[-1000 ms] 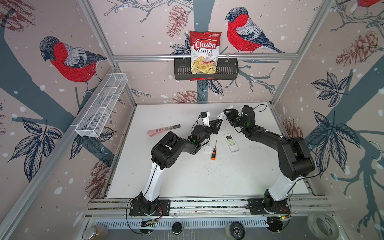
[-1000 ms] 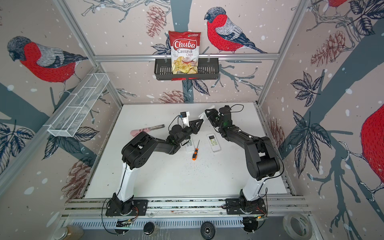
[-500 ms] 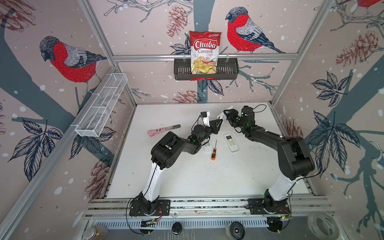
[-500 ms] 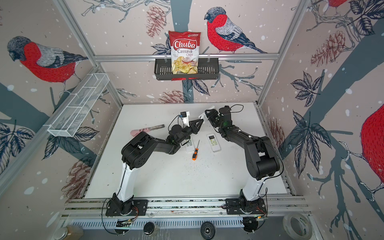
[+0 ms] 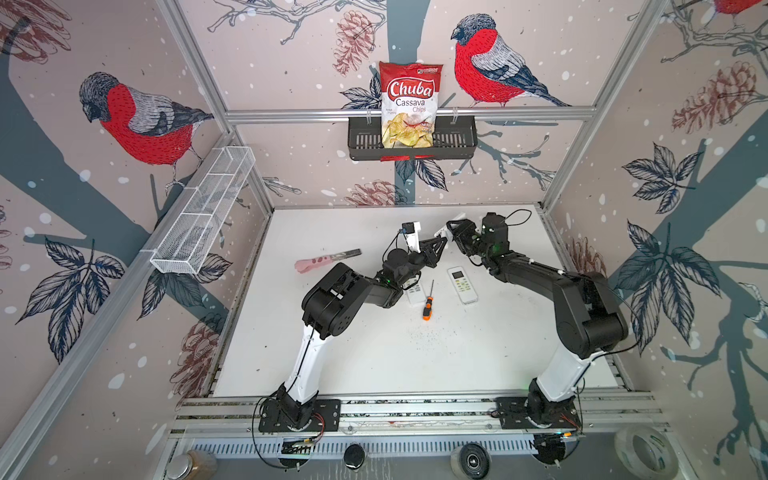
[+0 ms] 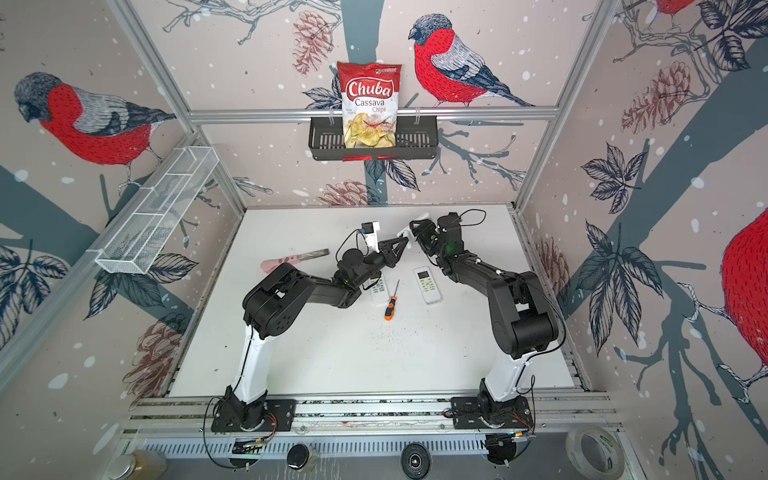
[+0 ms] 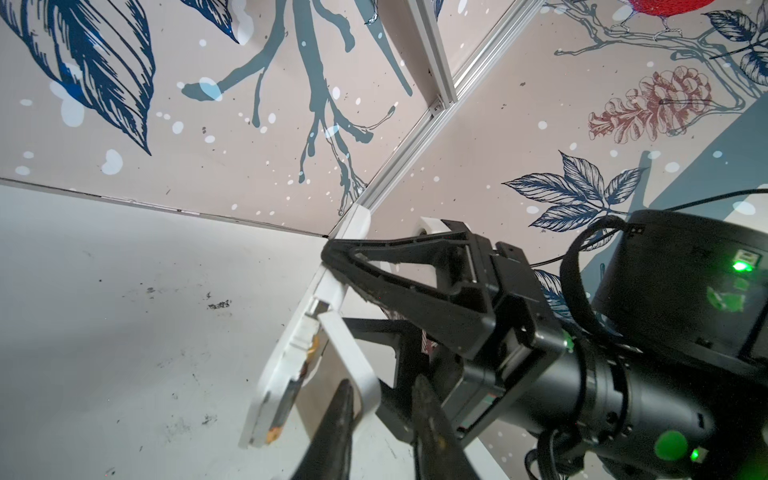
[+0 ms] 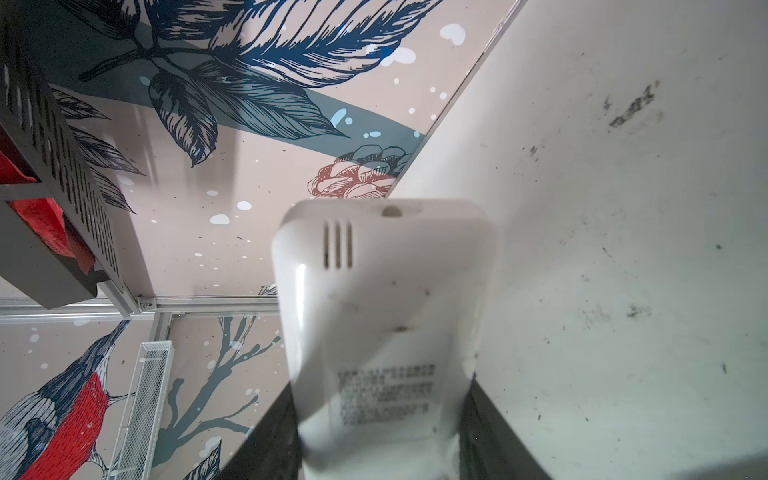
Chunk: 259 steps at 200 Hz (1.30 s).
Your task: Unload the batteries from the remote control
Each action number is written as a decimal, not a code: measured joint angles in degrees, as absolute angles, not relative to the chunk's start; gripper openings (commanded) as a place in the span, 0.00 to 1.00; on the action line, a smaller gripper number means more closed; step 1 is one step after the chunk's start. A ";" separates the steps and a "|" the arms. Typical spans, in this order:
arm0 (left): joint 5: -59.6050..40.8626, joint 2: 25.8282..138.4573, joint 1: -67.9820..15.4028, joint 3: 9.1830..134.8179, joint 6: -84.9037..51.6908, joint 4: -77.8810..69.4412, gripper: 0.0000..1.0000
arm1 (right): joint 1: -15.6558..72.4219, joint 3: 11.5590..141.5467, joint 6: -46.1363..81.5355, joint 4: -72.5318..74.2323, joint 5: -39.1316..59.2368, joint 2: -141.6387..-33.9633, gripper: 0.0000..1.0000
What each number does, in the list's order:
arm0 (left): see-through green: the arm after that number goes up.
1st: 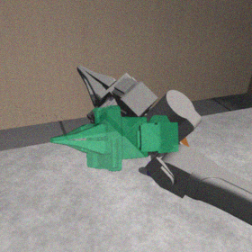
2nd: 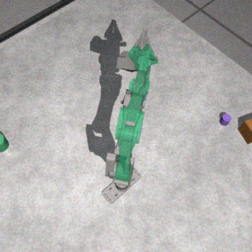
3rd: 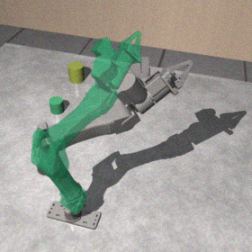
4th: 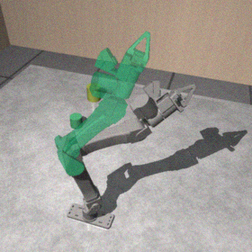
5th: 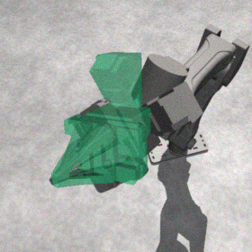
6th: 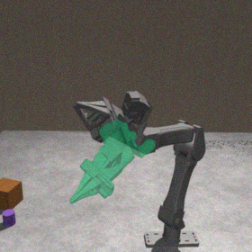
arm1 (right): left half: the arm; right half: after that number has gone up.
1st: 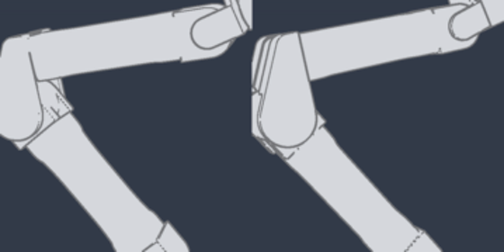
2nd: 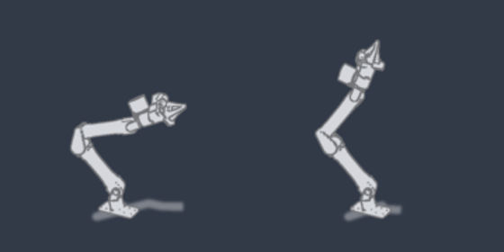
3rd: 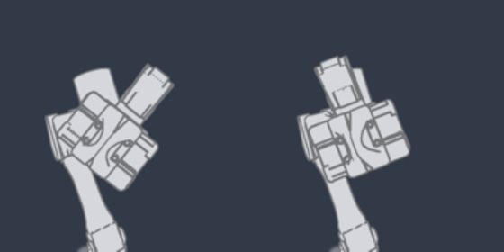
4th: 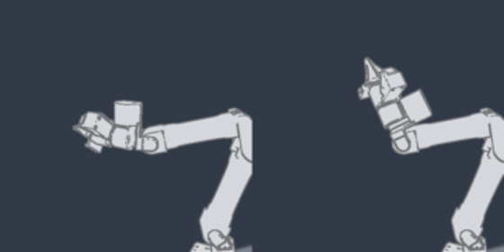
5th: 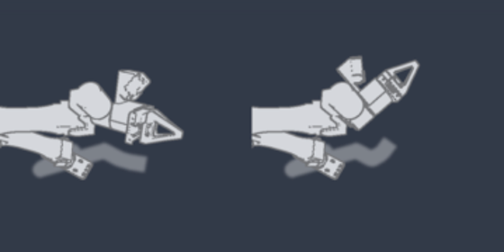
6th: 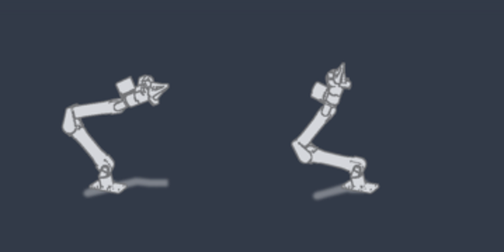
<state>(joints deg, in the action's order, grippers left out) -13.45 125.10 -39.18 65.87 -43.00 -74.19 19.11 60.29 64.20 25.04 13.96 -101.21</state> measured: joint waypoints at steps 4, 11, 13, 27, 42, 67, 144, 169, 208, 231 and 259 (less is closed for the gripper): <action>-13.45 125.10 -39.18 65.93 -43.00 -74.26 0.26 | 19.11 60.29 64.20 25.04 13.93 -101.21 0.35; -13.45 125.10 -39.18 66.04 -43.00 -74.26 0.26 | 19.11 60.29 64.20 25.04 13.96 -101.21 0.35; -13.47 125.10 -39.18 66.08 -43.00 -74.26 0.26 | 19.11 60.29 64.20 25.04 13.93 -101.21 0.35; -13.52 125.16 -39.18 66.26 -43.03 -74.28 0.26 | 19.07 60.29 64.20 25.04 13.96 -101.21 0.35; -13.67 125.25 -39.22 66.35 -43.03 -74.28 0.26 | 19.00 60.29 64.20 25.04 13.96 -101.25 0.35; -13.93 125.45 -39.35 66.39 -43.05 -74.28 0.26 | 18.81 60.29 64.20 25.04 13.96 -101.36 0.35; -14.83 125.67 -39.94 65.78 -43.09 -74.30 0.26 | 18.22 60.58 63.88 25.04 14.09 -102.43 0.35; -14.83 124.77 -39.90 64.82 -43.07 -74.26 0.26 | 18.13 60.58 63.18 25.04 14.20 -102.91 0.35; -14.96 119.28 -38.13 60.51 -42.98 -74.35 0.30 | 17.41 61.80 61.56 23.97 15.25 -103.57 0.35; -14.26 113.93 -36.40 56.80 -42.28 -73.76 0.41 | 16.47 64.97 59.18 20.53 17.08 -105.10 0.38; -13.06 107.00 -36.01 53.84 -39.07 -69.14 0.59 | 16.12 71.99 53.41 13.43 19.75 -107.98 0.38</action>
